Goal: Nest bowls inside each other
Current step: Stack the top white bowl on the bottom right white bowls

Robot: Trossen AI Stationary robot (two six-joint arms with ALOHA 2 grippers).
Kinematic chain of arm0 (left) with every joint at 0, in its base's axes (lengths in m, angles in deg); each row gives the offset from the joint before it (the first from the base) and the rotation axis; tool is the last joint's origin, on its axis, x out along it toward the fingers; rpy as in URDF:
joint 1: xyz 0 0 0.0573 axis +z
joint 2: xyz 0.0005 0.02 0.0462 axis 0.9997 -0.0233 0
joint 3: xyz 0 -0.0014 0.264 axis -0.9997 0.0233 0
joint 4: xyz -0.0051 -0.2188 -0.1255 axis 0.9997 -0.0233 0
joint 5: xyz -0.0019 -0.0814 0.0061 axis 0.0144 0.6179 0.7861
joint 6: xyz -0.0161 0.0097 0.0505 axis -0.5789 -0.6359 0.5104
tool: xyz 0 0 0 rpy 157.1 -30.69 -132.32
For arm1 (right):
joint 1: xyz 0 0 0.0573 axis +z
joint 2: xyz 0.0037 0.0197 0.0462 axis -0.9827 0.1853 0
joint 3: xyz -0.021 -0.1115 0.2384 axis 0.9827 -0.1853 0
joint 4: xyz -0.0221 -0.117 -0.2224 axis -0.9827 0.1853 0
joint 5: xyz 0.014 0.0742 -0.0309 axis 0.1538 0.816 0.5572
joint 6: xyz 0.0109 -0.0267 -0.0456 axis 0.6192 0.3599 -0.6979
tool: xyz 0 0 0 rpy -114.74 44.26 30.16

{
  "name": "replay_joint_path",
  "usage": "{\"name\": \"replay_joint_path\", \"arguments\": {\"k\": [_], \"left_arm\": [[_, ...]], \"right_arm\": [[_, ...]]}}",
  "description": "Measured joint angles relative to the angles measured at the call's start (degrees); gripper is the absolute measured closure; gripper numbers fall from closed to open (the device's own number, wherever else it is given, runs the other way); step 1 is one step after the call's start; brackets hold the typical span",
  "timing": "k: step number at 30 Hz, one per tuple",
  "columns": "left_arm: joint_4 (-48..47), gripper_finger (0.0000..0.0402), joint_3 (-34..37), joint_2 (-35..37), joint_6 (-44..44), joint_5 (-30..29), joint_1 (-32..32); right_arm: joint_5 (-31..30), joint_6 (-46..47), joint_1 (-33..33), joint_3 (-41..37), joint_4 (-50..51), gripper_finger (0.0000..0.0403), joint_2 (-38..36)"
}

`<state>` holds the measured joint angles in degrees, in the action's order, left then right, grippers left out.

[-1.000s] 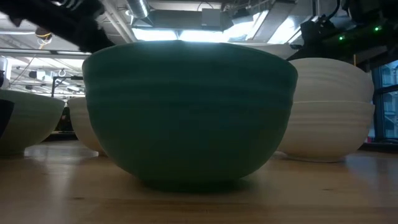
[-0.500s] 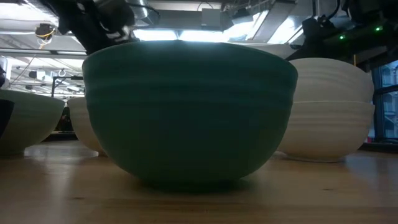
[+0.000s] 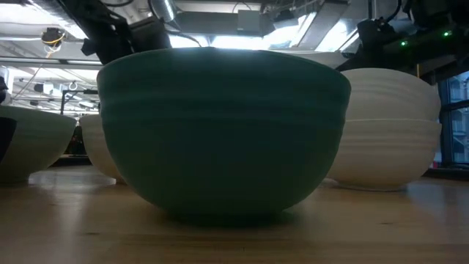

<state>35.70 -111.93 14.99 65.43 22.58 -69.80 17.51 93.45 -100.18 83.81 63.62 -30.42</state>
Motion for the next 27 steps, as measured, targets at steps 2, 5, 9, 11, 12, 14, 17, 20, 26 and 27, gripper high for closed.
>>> {"name": "replay_joint_path", "arguments": {"k": [2, 5, 9, 11, 12, 14, 17, 20, 26, 27], "left_arm": [[0.4, 0.0244, 0.0, -0.7, 0.1, -1.6, 0.2], [0.4, 0.0244, 0.0, -1.6, 0.1, -5.0, 0.7], [3.2, 0.0244, 0.0, -1.8, 0.5, -8.2, 0.7], [4.8, 0.0244, 0.0, -1.8, 1.3, -6.8, 0.7], [5.4, 0.0244, 0.0, -1.8, 1.5, -5.9, 0.7], [6.3, 0.0244, 0.0, -1.8, 1.5, -5.1, 1.0], [6.4, 0.0244, 0.0, -1.8, 1.5, -5.1, 1.5], [6.6, 0.0244, 0.0, -1.8, 1.7, -4.3, 2.4], [7.6, 0.0259, 0.0, -3.9, 3.2, 0.3, 3.7], [8.2, 0.0264, 0.0, -4.5, 3.6, 0.1, 3.7]], "right_arm": [[0.0, 0.0, 0.0, 0.0, 0.0, 0.0370, 0.0], [0.0, -0.1, 0.0, 0.0, 0.0, 0.0370, 0.0], [0.0, -0.1, 0.0, 0.0, 0.0, 0.0370, 0.0], [0.0, -0.1, 0.0, 0.0, 0.0, 0.0370, 0.0], [0.0, -0.1, 0.0, 0.0, 0.1, 0.0370, 0.0], [0.0, -0.1, 0.0, 0.0, 0.4, 0.0370, 0.0], [-0.1, -0.1, 0.0, 0.0, 0.9, 0.0370, 0.0], [-0.1, -0.3, 0.0, 0.0, 1.1, 0.0370, 0.0], [-0.1, -0.3, 0.0, 0.0, 1.2, 0.0370, 0.0], [-0.1, -0.3, 0.0, 0.0, 1.3, 0.0370, 0.0]]}}
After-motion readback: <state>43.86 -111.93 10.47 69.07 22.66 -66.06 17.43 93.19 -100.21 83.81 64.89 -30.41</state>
